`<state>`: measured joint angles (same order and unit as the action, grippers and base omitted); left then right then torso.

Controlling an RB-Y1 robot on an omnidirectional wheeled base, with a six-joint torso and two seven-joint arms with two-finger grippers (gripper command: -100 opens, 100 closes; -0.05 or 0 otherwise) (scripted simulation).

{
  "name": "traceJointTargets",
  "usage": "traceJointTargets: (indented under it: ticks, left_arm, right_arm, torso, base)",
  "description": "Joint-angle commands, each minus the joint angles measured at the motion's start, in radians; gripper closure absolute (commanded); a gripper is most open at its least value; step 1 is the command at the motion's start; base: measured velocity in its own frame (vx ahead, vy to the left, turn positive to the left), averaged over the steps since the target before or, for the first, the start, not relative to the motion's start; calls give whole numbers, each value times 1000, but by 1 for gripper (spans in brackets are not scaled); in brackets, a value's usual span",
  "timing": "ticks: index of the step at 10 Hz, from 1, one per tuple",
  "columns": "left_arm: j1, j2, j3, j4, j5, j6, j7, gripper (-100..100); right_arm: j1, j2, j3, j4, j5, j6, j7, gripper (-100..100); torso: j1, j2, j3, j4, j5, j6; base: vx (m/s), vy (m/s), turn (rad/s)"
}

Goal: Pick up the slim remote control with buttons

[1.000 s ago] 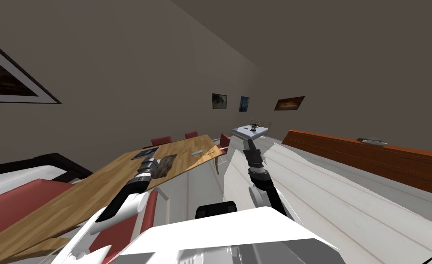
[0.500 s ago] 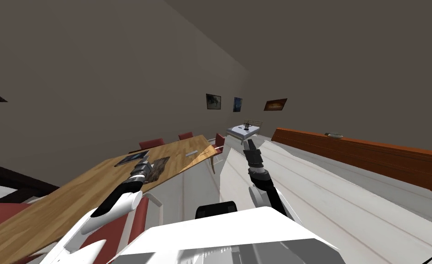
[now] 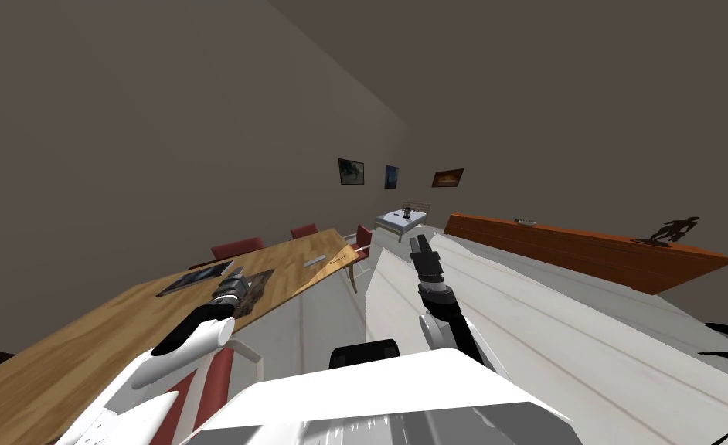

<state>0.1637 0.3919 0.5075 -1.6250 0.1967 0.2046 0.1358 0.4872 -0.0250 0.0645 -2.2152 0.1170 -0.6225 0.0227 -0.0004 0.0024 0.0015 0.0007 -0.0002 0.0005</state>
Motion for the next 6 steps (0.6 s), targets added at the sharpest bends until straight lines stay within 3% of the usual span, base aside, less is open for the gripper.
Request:
traceJointTargets:
  ticks: [1, 2, 3, 4, 5, 6]
  left_arm:
    - [-14, 15, 17, 29, 8, 50, 4, -100]
    - [-14, 15, 17, 29, 8, 58, 4, -100]
    - [-42, 35, 48, 75, 17, 99, 9, -100]
    - [-42, 35, 48, 84, 17, 115, 9, -100]
    - [-69, 53, 78, 131, 25, 144, 15, -100]
    - [-69, 53, 78, 138, 25, 179, 15, -100]
  right_arm:
    - [0, 0, 0, 0, 0, 0, 0, 0]
    - [0, 0, 0, 0, 0, 0, 0, 0]
    - [0, 0, 0, 0, 0, 0, 0, 0]
    - [0, 0, 0, 0, 0, 0, 0, 0]
    - [0, 0, 0, 0, 0, 0, 0, 0]
    - [0, 0, 0, 0, 0, 0, 0, 0]
  torso:
    - [0, 0, 0, 0, 0, 0]
    - [0, 0, 0, 0, 0, -2]
    - [1, -1, 0, 0, 0, -2]
    - [1, -1, -1, 0, 0, 0]
    - [1, -1, -1, 0, 0, -1]
    - [1, -1, -1, 0, 0, -1]
  base:
    - [-21, -36, -115]
    - [-5, -18, 50]
    - [-4, -32, -236]
    - [-8, -22, -150]
    - [-4, -24, -231]
    - [-1, -17, -154]
